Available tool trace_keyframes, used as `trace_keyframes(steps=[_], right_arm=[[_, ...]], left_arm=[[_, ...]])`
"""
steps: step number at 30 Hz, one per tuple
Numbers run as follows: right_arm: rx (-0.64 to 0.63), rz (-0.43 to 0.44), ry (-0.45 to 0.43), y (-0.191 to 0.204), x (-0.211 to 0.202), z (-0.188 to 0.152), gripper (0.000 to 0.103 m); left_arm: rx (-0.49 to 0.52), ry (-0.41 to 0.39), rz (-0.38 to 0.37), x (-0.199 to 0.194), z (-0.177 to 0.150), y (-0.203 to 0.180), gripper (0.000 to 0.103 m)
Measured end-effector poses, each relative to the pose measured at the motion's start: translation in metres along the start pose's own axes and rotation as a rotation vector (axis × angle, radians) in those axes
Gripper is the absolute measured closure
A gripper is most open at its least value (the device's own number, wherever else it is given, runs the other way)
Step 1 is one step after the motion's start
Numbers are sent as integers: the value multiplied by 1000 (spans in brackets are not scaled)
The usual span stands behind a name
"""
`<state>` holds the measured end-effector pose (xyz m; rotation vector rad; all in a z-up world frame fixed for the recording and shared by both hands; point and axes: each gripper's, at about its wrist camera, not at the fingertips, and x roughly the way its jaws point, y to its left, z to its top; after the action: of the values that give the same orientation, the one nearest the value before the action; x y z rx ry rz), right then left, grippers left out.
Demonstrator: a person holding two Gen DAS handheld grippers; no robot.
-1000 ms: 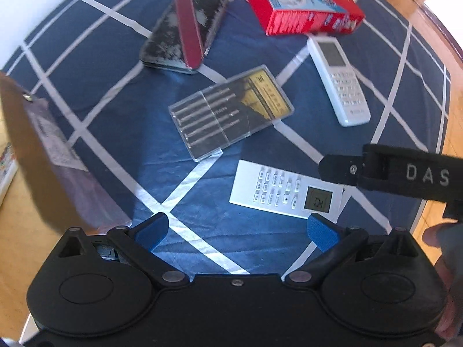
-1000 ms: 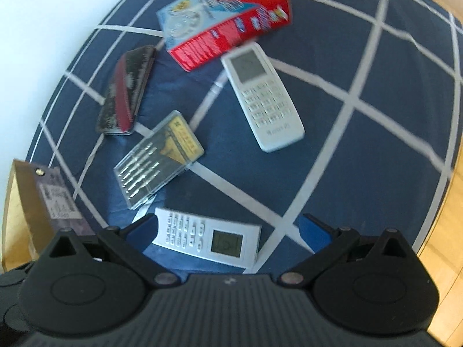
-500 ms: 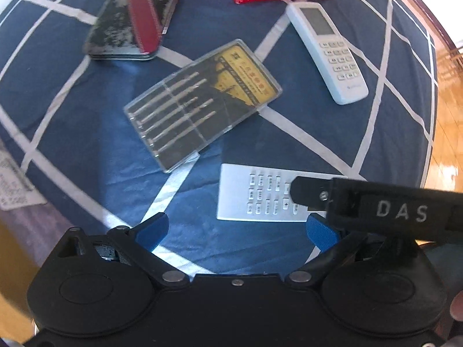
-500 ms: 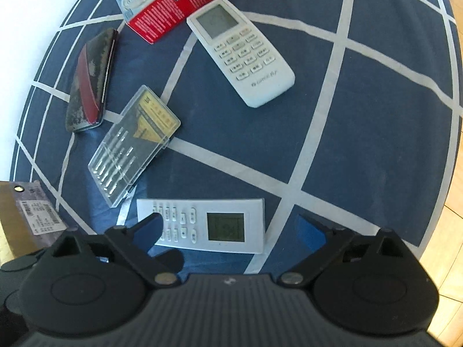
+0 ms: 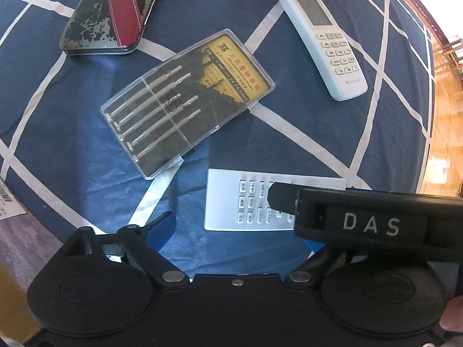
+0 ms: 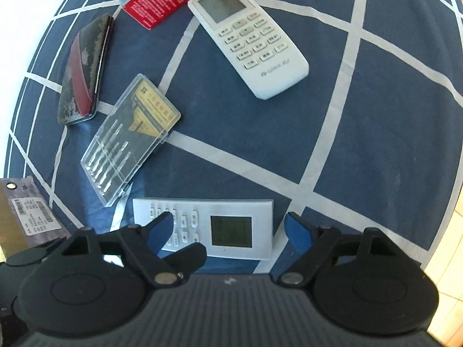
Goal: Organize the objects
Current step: 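Grasp the white air-conditioner remote with the right tool, then carry the air-conditioner remote with the right tool into the box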
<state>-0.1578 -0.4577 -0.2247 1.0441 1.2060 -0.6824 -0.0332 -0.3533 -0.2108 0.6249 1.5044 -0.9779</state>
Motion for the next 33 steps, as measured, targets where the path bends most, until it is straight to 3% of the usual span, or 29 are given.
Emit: trace_keyframes(steps=[5, 11, 20, 33], right_arm=[[-17, -6, -7, 2, -3, 2, 34], [-25, -8, 0, 1, -4, 4, 34], [-69, -13, -4, 1, -8, 2, 34], [-197, 28, -46, 40, -35, 1, 34]], left_arm=[[-2, -3, -1, 1, 2, -1, 21], [3, -12, -13, -4, -1, -3, 32], [-25, -19, -10, -8, -5, -2, 34], [-99, -110, 31, -53, -20, 10, 34]])
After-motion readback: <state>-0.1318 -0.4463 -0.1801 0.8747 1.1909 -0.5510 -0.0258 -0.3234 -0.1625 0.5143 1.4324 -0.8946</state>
